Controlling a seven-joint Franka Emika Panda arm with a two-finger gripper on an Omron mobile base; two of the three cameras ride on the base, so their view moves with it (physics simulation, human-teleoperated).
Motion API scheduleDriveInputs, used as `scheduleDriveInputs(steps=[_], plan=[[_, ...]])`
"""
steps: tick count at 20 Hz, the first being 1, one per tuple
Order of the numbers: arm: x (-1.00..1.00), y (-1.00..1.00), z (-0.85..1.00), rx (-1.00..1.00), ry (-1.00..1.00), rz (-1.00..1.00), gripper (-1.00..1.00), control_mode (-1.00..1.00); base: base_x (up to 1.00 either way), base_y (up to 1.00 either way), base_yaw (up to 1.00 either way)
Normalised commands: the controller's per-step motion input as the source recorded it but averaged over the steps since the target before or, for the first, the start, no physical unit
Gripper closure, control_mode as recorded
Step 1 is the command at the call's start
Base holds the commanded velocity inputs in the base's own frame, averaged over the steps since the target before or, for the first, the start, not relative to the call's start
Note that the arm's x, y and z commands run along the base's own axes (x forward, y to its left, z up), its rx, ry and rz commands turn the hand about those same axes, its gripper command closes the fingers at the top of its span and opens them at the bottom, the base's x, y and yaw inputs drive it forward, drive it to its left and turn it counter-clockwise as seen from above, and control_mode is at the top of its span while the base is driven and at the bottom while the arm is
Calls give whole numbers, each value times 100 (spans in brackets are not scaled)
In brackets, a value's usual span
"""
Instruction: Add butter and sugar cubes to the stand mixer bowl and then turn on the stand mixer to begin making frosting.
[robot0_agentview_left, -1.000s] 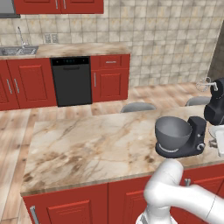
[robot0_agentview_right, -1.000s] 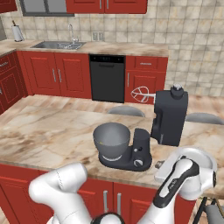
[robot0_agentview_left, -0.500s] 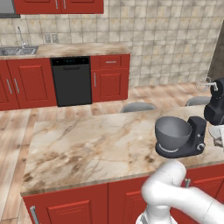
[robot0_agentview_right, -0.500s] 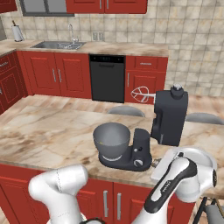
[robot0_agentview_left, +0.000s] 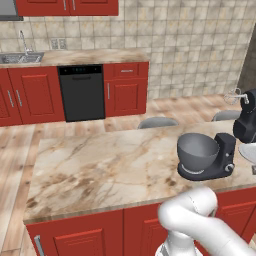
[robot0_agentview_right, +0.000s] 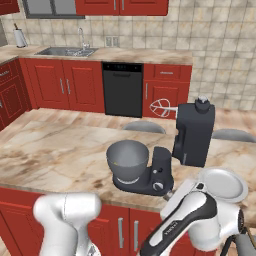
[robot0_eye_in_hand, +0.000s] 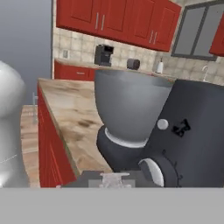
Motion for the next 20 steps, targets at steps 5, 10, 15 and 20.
scheduleDriveInputs(steps=[5, 10, 15, 20], plan=[[-72, 48, 41, -5, -3, -4, 100, -100, 0, 0, 0], [-60, 70, 57, -12, -2, -2, 100, -100, 0, 0, 0], [-51, 78, 73, -17, -2, 0, 100, -100, 0, 0, 0], [-22, 75, 83, -19, 0, 0, 100, -100, 0, 0, 0]])
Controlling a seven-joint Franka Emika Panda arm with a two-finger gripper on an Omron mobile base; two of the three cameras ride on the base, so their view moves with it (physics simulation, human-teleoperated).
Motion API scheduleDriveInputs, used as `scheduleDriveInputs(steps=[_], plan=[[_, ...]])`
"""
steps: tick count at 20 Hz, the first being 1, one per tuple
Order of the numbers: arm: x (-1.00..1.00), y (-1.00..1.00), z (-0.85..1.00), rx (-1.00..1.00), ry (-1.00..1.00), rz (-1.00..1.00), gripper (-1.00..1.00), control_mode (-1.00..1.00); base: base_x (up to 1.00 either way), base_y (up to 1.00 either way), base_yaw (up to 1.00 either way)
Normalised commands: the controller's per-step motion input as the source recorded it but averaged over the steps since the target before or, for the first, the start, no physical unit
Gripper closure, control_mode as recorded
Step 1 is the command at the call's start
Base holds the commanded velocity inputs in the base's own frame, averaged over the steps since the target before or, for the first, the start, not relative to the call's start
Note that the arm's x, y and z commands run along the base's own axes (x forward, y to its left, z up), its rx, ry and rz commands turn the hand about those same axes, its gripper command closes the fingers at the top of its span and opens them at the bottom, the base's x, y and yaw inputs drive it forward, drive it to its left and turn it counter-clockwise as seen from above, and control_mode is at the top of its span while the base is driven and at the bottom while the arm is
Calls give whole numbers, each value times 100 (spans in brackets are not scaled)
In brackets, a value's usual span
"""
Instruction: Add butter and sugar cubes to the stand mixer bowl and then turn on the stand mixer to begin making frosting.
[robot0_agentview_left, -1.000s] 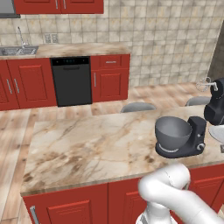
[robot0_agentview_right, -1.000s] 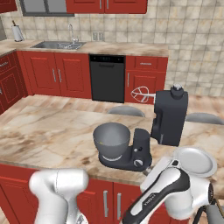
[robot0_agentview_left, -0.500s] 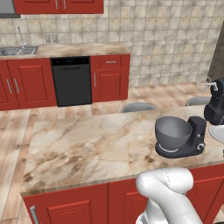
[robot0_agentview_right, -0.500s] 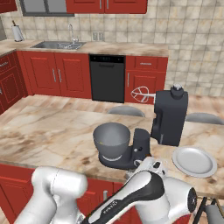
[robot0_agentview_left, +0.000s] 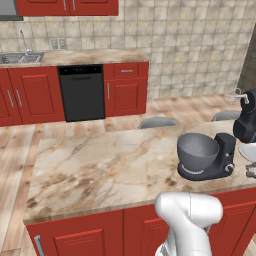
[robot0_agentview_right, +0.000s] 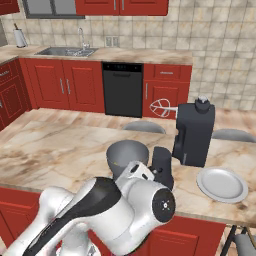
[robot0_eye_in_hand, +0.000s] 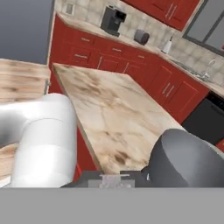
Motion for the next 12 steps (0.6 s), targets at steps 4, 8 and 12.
scheduleDriveInputs(steps=[4, 8, 12], plan=[[8, 60, 89, -22, 1, 0, 100, -100, 0, 0, 0], [43, 40, 68, -21, 11, 0, 100, -100, 0, 0, 0], [59, 16, 36, -13, 21, 0, 100, -100, 0, 0, 0]])
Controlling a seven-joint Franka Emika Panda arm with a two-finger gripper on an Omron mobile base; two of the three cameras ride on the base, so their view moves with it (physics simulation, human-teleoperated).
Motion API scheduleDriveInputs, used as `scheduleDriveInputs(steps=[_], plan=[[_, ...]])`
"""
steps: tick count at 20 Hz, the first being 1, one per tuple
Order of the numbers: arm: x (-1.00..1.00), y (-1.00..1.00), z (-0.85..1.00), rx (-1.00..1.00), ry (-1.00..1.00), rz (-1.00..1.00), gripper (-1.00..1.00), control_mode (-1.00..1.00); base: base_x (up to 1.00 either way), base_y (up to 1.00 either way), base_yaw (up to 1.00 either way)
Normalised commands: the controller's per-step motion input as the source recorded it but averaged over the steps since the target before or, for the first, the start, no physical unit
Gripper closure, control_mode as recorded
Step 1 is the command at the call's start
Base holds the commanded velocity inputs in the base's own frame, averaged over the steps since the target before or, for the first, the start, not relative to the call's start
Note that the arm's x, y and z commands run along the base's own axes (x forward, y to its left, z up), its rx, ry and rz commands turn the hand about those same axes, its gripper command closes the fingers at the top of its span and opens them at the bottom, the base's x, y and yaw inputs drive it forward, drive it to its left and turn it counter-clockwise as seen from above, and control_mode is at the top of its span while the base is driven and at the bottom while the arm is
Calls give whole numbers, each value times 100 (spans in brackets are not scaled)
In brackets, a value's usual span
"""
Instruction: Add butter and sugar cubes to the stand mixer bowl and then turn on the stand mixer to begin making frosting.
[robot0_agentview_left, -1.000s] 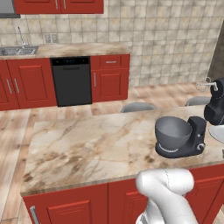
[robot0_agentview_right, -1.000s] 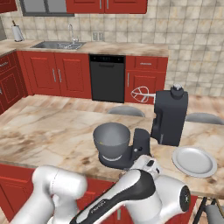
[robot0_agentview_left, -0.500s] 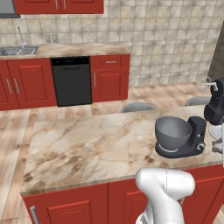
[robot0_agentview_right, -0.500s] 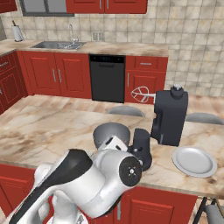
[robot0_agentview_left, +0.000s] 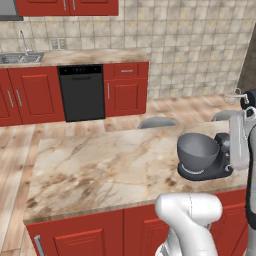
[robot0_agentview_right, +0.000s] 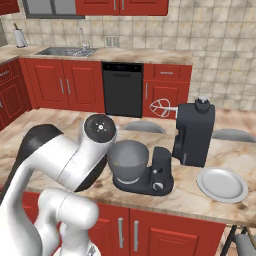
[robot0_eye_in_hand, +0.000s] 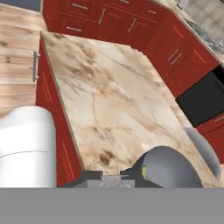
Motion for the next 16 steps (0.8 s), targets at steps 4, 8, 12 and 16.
scheduleDriveInputs(steps=[4, 8, 12, 16], plan=[[61, 0, 0, -11, 25, 0, 100, -100, 0, 0, 0], [65, 0, -32, -14, 27, 0, 100, -100, 0, 0, 0], [29, 0, -35, -12, 10, -1, 100, -100, 0, 0, 0], [50, 0, -24, -8, 11, 0, 100, -100, 0, 0, 0]])
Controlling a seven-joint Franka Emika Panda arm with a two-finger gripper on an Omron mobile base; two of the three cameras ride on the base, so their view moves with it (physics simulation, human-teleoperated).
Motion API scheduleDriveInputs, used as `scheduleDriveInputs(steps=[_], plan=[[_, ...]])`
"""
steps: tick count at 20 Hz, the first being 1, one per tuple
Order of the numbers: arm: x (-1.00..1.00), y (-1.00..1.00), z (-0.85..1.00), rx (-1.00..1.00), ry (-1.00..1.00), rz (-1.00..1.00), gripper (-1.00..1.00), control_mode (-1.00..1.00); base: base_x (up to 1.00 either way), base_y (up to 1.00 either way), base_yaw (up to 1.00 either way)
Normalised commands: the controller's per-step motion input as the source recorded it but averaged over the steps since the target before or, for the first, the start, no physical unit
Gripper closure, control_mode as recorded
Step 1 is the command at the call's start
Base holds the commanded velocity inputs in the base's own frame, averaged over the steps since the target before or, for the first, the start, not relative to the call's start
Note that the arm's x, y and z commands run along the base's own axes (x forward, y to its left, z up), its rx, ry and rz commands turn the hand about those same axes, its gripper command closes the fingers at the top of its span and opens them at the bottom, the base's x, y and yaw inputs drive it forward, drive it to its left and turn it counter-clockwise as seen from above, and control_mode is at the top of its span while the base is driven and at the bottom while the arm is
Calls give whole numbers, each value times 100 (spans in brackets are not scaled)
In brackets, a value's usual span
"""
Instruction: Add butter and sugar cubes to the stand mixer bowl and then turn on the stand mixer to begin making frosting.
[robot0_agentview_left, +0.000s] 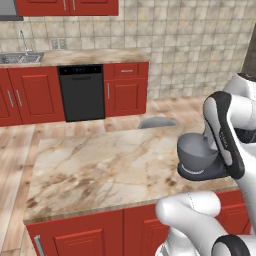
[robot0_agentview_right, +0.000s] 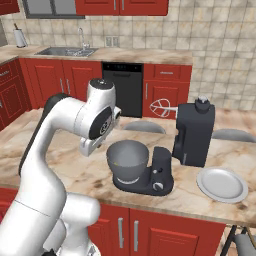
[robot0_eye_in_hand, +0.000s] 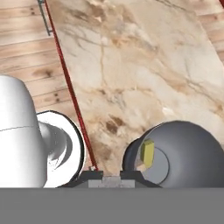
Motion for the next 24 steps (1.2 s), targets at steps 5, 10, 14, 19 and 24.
scheduleDriveInputs(steps=[5, 10, 14, 19, 24], plan=[[47, 0, -34, -7, 11, 0, 100, -100, 0, 0, 0], [41, -9, -31, -4, 9, 0, 100, -100, 0, 0, 0], [26, -18, -31, -2, 3, 0, 100, -100, 0, 0, 0], [24, -18, -35, -1, 5, 0, 100, -100, 0, 0, 0], [27, -7, -43, -2, 7, 0, 100, -100, 0, 0, 0]])
